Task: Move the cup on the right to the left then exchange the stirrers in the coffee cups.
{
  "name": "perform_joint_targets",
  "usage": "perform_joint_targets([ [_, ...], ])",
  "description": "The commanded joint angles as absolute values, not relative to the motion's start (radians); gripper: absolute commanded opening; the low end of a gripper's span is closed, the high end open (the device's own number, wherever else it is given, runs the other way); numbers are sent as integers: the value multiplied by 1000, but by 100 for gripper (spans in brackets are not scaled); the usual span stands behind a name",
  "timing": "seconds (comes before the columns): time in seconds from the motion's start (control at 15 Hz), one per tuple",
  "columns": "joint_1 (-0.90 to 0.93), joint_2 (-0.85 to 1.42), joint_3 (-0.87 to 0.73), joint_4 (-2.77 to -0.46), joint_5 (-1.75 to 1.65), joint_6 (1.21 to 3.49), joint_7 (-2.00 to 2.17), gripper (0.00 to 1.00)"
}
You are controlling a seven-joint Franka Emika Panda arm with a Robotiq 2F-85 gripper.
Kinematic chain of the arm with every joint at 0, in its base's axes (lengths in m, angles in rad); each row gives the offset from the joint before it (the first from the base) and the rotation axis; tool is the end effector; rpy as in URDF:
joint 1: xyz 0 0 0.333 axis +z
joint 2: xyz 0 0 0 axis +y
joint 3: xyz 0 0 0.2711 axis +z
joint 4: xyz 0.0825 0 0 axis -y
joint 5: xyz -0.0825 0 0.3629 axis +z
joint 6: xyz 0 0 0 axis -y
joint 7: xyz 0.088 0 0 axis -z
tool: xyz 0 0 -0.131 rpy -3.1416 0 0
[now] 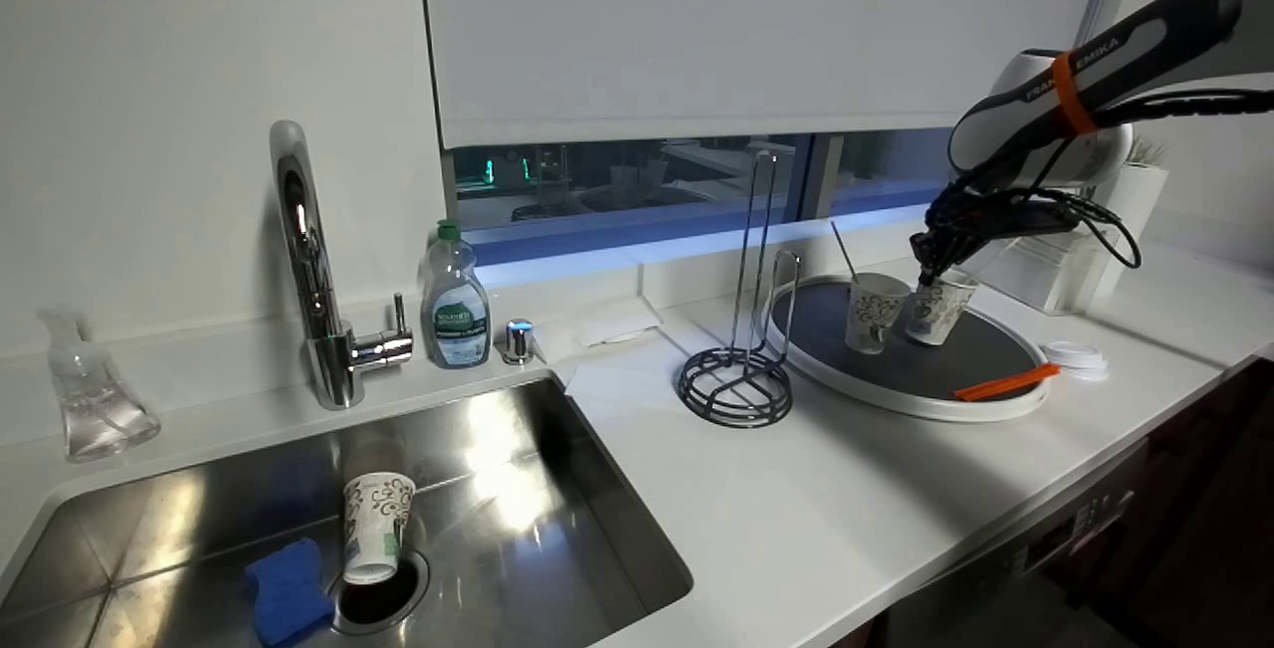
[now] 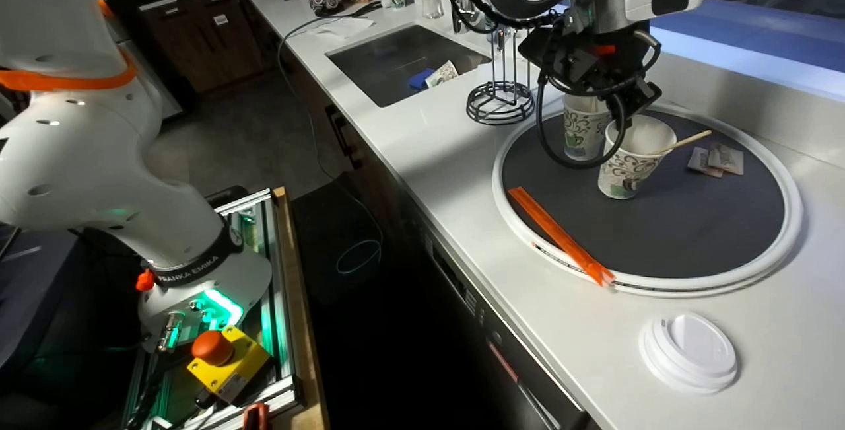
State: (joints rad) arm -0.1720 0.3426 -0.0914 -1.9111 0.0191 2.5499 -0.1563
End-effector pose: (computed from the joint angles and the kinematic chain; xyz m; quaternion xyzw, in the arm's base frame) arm 0.6038 -0.1606 0.2969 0.9874 -0.0551 0.1433 0.0390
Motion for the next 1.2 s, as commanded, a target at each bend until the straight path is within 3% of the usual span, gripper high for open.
perform_joint_targets([
  [0.0,-161,315,-99,-1956,-19,2551,-159,3],
  [0.07,-161,314,-97,-1959,-17,2552,-161,16],
  [0.13,-163,312,-94,-1961,-13,2552,-167,14],
  [0.27,-163,311,-95,-1964,-17,2556,-169,34],
  [0.67,-163,300,-97,-1974,-17,2563,-170,75],
  [0.93,-167,286,-97,-1975,-8,2568,-171,81],
  [1.0,-169,279,-96,-1976,-3,2567,-173,92],
  [1.13,-172,264,-96,-1979,2,2567,-175,97],
])
